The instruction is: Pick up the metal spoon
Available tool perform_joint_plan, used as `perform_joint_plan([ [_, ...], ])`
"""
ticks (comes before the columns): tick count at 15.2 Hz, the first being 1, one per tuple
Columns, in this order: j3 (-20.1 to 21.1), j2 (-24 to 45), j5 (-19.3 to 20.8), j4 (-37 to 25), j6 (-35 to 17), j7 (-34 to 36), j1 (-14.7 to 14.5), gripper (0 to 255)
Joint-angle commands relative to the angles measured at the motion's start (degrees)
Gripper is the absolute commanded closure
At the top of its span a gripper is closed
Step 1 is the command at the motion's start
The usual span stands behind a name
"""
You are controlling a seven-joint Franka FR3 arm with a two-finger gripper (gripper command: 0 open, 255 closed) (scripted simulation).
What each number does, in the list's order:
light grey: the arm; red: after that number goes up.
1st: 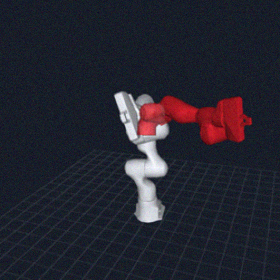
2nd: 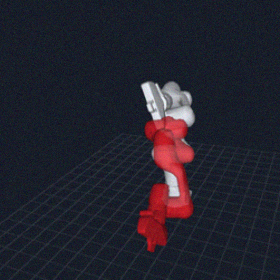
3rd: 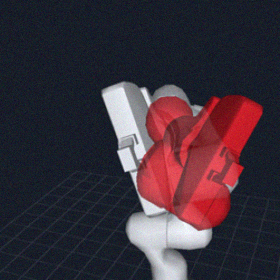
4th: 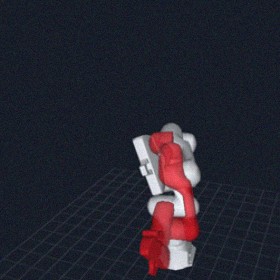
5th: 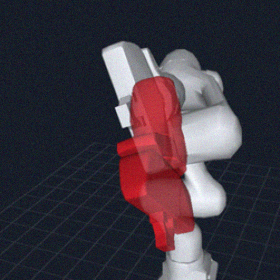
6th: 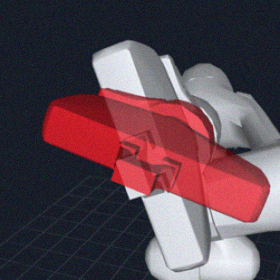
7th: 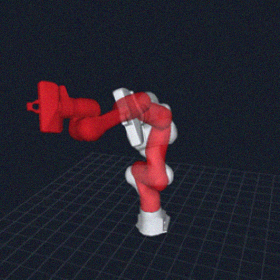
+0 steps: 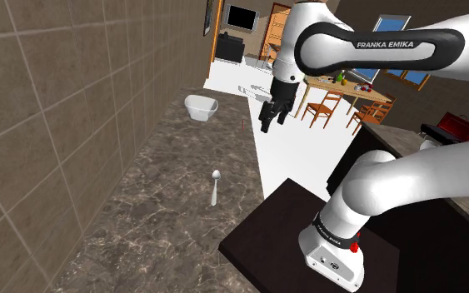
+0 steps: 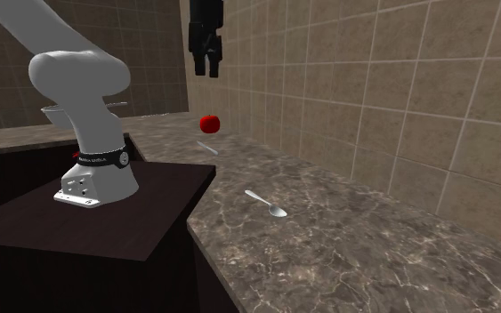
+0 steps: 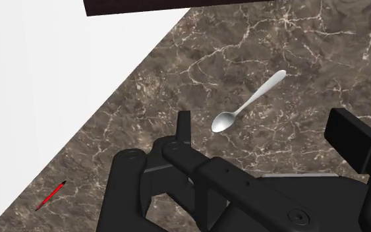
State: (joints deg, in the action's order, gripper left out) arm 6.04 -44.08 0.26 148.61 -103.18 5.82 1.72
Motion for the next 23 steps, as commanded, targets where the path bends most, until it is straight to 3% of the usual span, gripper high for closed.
perform_joint_plan([
  [1,2.1,1.8,-0.8,2.4,-4.6,4.5,0.6,0],
  [9,11.6,14.8,-2.1,7.4,-23.0,23.3,3.8,0],
  [14,18.0,27.3,2.1,6.6,-34.3,37.7,8.4,0],
  [16,20.5,33.0,6.1,5.4,-38.1,44.9,10.9,0],
  [19,22.7,42.3,15.5,2.5,-42.5,57.7,14.2,0],
  [23,20.2,54.8,30.5,-3.2,-45.2,76.0,13.9,0],
])
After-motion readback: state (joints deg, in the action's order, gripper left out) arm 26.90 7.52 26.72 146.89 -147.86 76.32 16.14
